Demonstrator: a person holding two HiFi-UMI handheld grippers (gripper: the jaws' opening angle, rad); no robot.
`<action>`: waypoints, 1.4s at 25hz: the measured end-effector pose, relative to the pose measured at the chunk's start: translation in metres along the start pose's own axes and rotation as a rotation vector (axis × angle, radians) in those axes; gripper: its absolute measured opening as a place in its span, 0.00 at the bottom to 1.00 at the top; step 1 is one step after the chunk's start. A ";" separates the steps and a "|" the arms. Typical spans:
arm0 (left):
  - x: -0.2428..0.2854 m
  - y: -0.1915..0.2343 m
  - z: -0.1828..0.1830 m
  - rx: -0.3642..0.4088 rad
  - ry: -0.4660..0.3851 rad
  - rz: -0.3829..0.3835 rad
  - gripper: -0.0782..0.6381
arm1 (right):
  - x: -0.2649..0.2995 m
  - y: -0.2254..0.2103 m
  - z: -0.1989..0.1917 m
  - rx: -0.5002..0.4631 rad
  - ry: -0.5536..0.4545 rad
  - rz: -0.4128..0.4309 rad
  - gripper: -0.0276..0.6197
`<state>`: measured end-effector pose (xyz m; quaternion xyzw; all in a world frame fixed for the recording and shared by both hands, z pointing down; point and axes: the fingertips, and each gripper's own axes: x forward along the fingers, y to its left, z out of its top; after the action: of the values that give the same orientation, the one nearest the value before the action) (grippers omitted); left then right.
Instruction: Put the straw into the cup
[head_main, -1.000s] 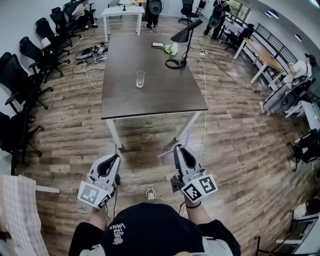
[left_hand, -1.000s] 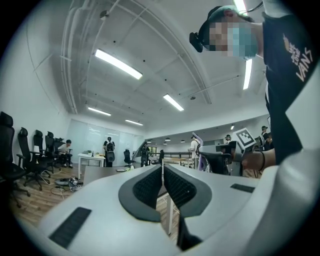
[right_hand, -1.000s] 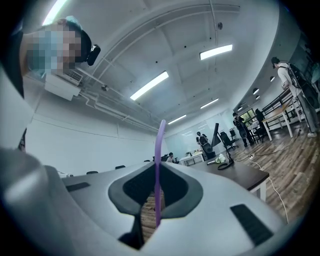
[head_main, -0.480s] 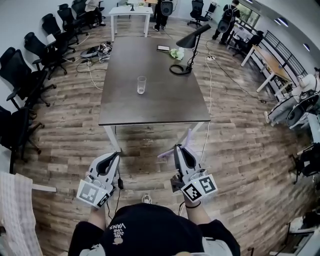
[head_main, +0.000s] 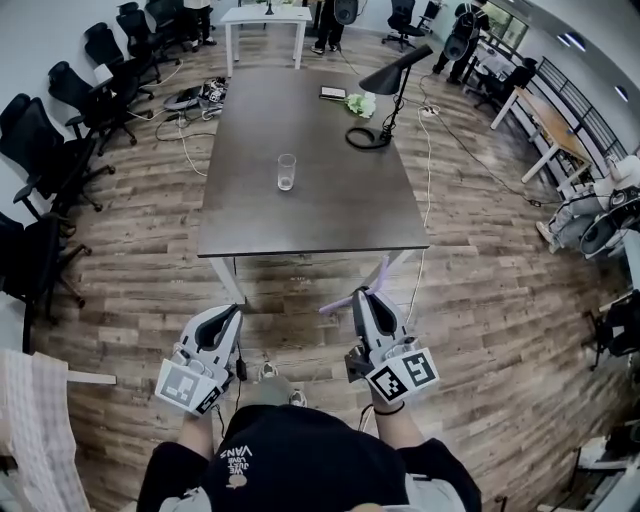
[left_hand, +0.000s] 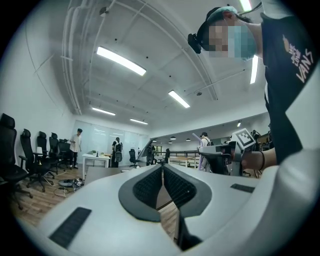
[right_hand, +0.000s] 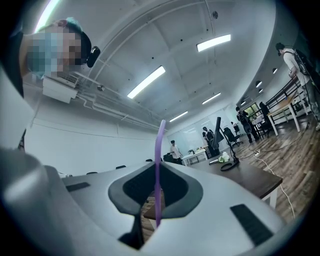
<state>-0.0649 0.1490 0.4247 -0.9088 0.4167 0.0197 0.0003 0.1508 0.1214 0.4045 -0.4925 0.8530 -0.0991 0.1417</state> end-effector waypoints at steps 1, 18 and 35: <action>0.006 0.006 0.001 -0.001 -0.002 -0.006 0.14 | 0.008 -0.002 0.001 -0.001 -0.003 -0.005 0.10; 0.063 0.090 0.004 -0.008 -0.024 -0.107 0.14 | 0.095 -0.016 -0.001 -0.028 -0.038 -0.083 0.10; 0.118 0.138 -0.009 -0.028 -0.003 -0.097 0.14 | 0.158 -0.057 -0.004 -0.017 -0.029 -0.086 0.10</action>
<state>-0.0919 -0.0308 0.4312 -0.9279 0.3718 0.0269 -0.0111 0.1209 -0.0441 0.4026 -0.5312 0.8297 -0.0908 0.1454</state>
